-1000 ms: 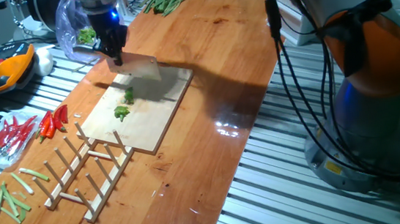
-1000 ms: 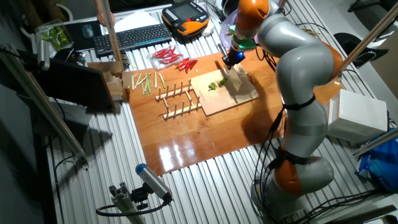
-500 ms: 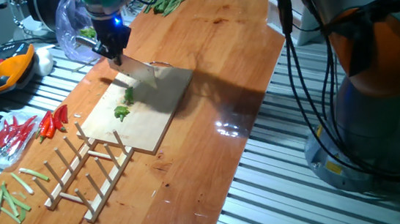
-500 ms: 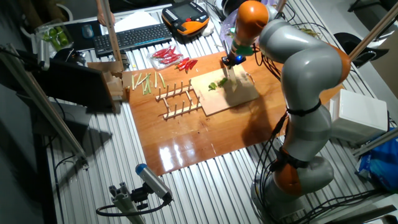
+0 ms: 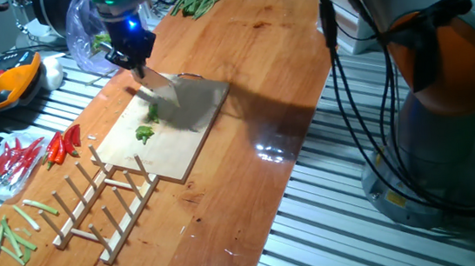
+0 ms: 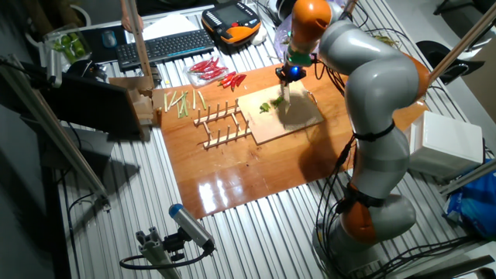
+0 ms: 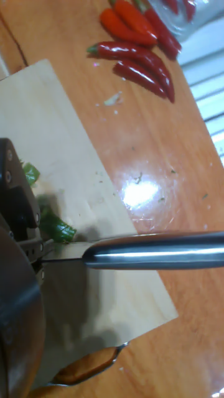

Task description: Chop the chili peppers

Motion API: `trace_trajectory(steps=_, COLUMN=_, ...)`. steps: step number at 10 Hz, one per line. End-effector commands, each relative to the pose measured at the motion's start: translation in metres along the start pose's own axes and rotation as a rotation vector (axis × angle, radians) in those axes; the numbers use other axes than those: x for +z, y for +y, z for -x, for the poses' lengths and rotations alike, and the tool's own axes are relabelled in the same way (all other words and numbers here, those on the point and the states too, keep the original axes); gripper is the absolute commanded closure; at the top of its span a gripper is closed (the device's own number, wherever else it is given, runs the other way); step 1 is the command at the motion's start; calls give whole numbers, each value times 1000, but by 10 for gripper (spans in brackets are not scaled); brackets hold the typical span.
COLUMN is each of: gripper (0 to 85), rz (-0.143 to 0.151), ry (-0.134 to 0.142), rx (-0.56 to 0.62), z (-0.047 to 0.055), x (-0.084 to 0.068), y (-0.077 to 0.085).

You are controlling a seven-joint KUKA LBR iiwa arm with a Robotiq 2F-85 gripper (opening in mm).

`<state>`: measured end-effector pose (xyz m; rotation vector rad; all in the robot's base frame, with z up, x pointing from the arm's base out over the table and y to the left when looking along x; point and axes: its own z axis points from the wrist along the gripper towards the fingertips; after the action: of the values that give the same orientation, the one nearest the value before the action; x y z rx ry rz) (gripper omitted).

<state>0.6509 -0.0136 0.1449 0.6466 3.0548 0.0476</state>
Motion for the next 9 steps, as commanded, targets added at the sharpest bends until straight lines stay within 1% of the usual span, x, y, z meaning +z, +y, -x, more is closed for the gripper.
trace_trajectory(steps=1, gripper=850, rz=0, ry=-70, rx=1118, z=1, x=4, y=0)
trace_trajectory(steps=2, gripper=850, rz=3, ry=-105, rx=1191, z=1, x=8, y=0)
trace_trajectory(steps=3, gripper=850, rz=-1, ry=-122, rx=1242, z=1, x=10, y=0)
trace_trajectory(steps=6, gripper=850, rz=-23, ry=-122, rx=1382, z=2, x=13, y=0)
trace_trajectory(steps=7, gripper=850, rz=-28, ry=-123, rx=1401, z=2, x=14, y=0)
trace_trajectory(steps=9, gripper=850, rz=-35, ry=-140, rx=1424, z=5, x=23, y=-2)
